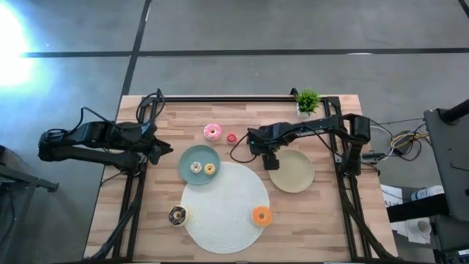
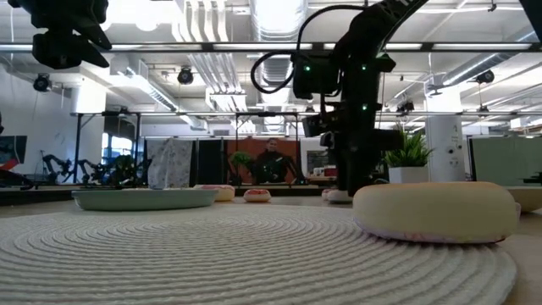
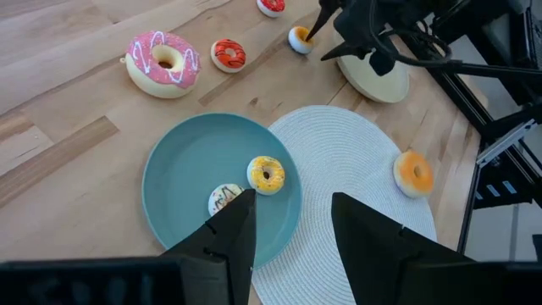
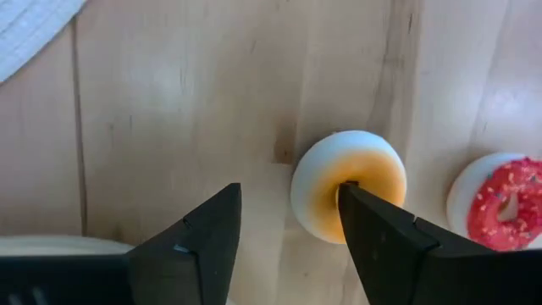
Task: Pick & Place donuts
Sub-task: Put the small orange donut on the blue plate
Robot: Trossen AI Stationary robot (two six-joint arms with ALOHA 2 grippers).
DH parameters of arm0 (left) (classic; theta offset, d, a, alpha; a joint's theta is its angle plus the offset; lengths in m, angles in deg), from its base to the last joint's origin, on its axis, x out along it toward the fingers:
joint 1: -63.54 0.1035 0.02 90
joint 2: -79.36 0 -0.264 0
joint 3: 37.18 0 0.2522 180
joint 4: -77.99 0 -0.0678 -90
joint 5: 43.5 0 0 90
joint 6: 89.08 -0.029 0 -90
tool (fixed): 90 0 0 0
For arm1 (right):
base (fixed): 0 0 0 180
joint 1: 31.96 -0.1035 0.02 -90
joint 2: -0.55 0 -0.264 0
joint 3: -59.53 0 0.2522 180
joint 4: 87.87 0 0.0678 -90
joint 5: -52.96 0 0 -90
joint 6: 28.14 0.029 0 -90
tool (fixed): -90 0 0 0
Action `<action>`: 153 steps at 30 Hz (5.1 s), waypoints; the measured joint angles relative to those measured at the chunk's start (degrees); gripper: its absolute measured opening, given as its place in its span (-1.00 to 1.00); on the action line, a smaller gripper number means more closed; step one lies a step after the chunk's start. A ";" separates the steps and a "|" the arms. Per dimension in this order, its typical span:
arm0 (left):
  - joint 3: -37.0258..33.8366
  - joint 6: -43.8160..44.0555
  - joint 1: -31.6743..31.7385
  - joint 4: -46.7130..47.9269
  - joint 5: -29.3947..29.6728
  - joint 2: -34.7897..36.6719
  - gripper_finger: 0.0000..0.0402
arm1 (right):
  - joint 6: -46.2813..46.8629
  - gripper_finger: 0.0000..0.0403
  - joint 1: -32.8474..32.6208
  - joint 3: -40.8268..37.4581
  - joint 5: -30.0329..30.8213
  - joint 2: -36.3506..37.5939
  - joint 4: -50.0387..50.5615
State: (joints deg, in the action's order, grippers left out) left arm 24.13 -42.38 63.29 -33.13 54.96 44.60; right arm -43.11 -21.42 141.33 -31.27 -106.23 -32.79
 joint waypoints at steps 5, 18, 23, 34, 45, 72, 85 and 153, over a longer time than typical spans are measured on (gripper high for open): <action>0.00 0.00 -0.02 0.02 0.01 0.00 -0.36 | 0.84 -0.14 0.19 -1.74 0.37 0.09 -2.03; 0.00 0.00 -0.01 0.00 -0.01 0.00 -0.36 | 17.34 -0.66 0.55 -4.90 -5.89 0.30 -7.50; 0.00 0.00 0.01 0.00 -0.01 0.00 -0.36 | 26.70 -0.92 2.83 -2.49 -25.94 0.17 -12.75; 0.00 0.00 0.01 0.00 -0.02 0.00 -0.36 | 87.41 -0.93 9.96 -4.62 -51.17 -0.21 -80.60; 1.03 -10.60 0.20 -3.05 0.10 -0.09 -0.36 | 104.32 -0.93 7.76 -1.77 -42.25 -4.73 -94.14; -3.14 -60.31 -1.99 -45.00 62.71 -13.47 -0.36 | 111.88 -0.94 7.56 18.74 -27.06 -10.49 -91.73; -7.60 -94.07 -3.05 -76.80 63.27 -22.73 -0.36 | 111.23 -0.94 11.20 20.78 -25.54 -10.47 -86.76; -5.68 -99.97 6.70 -90.64 40.05 -25.50 -0.36 | 116.85 -0.94 12.29 24.45 -26.81 -10.19 -88.23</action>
State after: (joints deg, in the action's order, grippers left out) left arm 18.44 -142.36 69.99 -123.77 95.01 19.10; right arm 73.74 -9.13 165.78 -58.08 -116.42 -121.03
